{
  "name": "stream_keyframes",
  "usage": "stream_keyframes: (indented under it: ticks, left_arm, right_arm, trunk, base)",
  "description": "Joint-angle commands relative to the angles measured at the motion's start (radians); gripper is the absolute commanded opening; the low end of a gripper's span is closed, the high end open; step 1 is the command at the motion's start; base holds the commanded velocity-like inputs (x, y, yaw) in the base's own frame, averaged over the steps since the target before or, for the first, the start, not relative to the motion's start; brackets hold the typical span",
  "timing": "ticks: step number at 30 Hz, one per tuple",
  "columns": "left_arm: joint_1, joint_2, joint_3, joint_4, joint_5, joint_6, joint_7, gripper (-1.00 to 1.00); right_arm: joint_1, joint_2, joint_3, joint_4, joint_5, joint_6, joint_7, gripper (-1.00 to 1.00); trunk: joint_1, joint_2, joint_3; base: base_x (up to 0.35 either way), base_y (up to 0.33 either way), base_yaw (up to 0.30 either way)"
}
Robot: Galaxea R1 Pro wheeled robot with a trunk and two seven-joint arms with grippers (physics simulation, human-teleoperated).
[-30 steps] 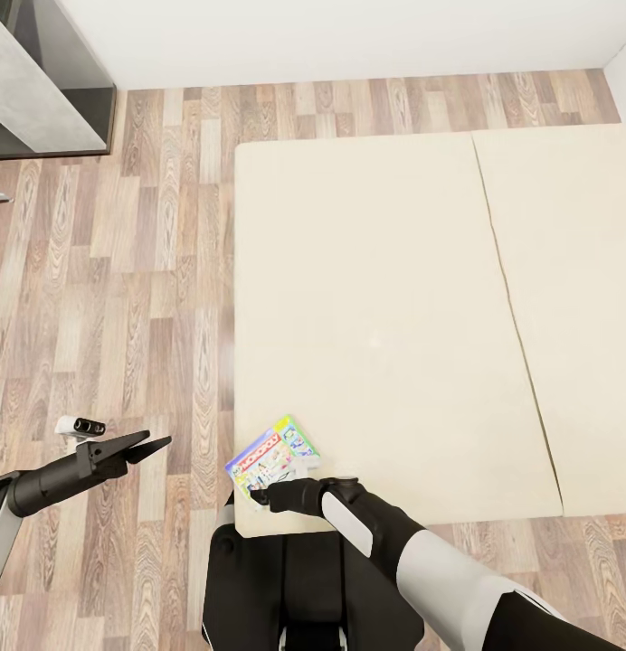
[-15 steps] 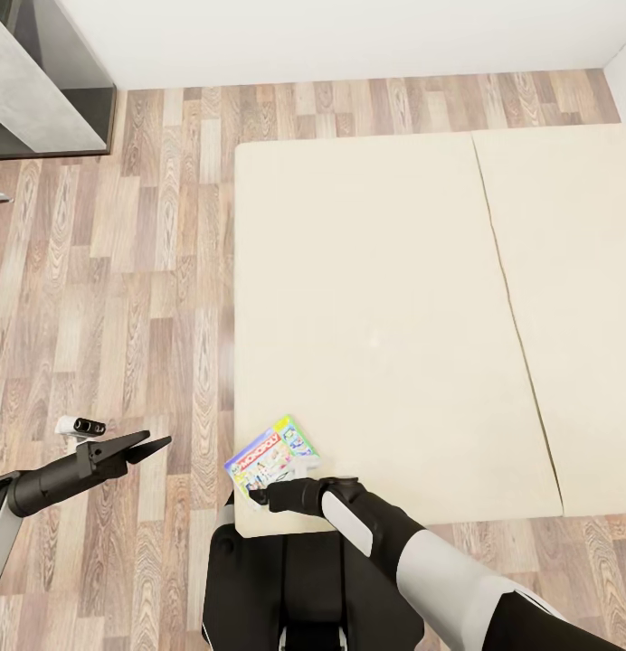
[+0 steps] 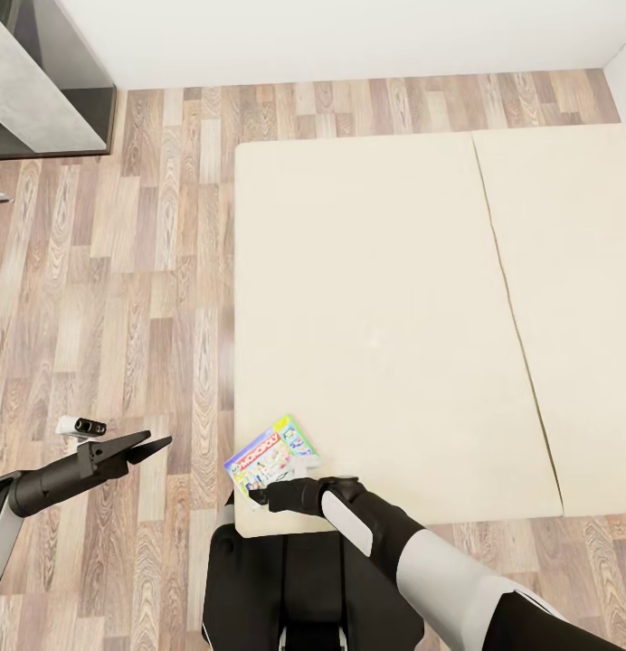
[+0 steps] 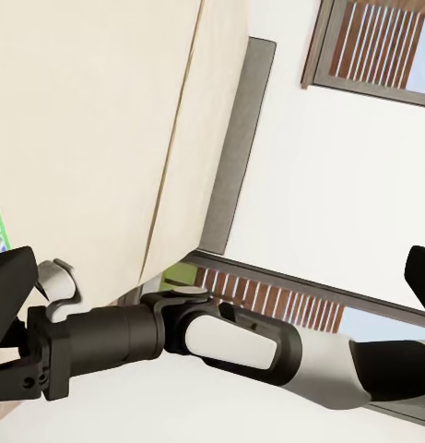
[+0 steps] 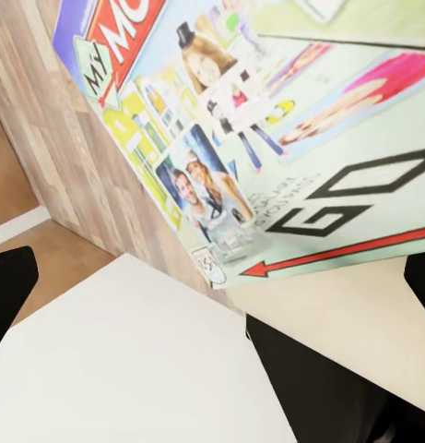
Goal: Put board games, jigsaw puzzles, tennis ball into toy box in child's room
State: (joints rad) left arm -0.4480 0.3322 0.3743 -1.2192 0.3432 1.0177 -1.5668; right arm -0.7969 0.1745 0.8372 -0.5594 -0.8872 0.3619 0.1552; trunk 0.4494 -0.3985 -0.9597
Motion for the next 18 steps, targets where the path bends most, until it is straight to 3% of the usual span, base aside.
stream_keyframes:
  ticks: [1,18]
  left_arm:
    - [0.0,0.0,0.0,0.0,-0.001,0.01,-0.004,1.0]
    - [0.0,-0.001,0.0,0.0,0.0,0.01,-0.004,1.0]
  right_arm:
    - [-0.001,0.0,0.002,0.0,-0.002,0.002,0.001,1.0]
    - [-0.001,0.0,0.002,-0.037,-0.004,0.006,0.0,1.0]
  trunk:
    - [0.001,-0.002,-0.001]
    - [0.001,-0.002,-0.001]
  base:
    - [0.0,0.0,0.0]
    - [0.0,0.0,0.0]
